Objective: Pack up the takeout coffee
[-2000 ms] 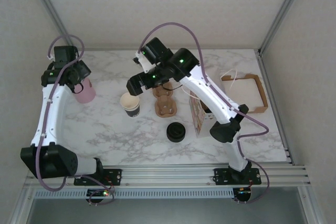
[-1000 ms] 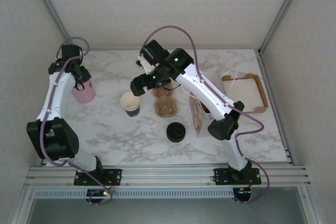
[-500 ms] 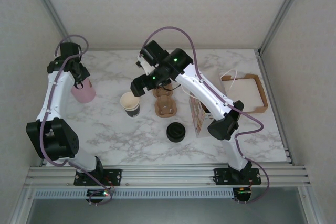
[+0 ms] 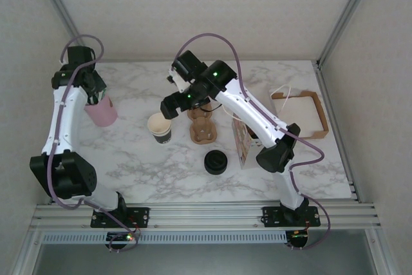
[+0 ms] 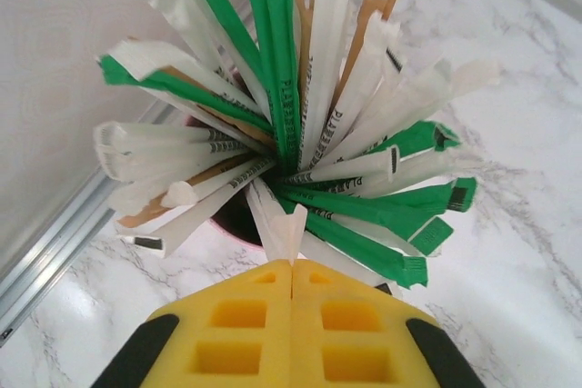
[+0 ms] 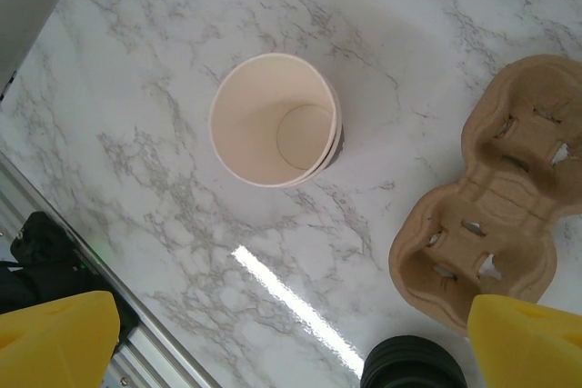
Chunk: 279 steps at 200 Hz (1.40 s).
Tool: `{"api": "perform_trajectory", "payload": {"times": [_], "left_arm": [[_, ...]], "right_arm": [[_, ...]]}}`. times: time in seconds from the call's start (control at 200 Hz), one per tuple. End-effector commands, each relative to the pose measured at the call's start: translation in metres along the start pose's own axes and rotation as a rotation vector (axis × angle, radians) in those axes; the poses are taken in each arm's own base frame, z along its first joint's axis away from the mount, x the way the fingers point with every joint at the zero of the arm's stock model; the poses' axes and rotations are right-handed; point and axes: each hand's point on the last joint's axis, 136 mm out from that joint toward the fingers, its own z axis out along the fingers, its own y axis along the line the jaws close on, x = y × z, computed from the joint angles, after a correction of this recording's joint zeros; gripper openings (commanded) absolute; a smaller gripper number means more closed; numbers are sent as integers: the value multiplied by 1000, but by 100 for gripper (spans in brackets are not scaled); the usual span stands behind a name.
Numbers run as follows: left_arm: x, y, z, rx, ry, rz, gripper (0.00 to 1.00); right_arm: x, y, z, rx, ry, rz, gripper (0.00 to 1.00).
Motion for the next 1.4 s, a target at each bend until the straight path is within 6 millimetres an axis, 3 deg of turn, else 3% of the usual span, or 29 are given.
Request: {"api": "perform_trajectory", "payload": {"times": [0.0,0.395,0.571,0.916,1.392], "left_arm": [[-15,10,-27,-7,-51,-16,0],[-60,11,-97,73,-207,-69,0],[-71,11,-114,91,-242,-75,0],[-60,5,-87,81,-195,-40,0],[-33,-17,-28,107,-61,-7,0]], "right_arm": [[-14,6,-29,-26,-96,-3,99],[-43,16,-51,-65,-236,-8,99],[-49,14,-52,-71,-248,5,99],[-43,11,-42,-74,-218,21,99],[-32,4,-32,-74,-189,30,99]]}}
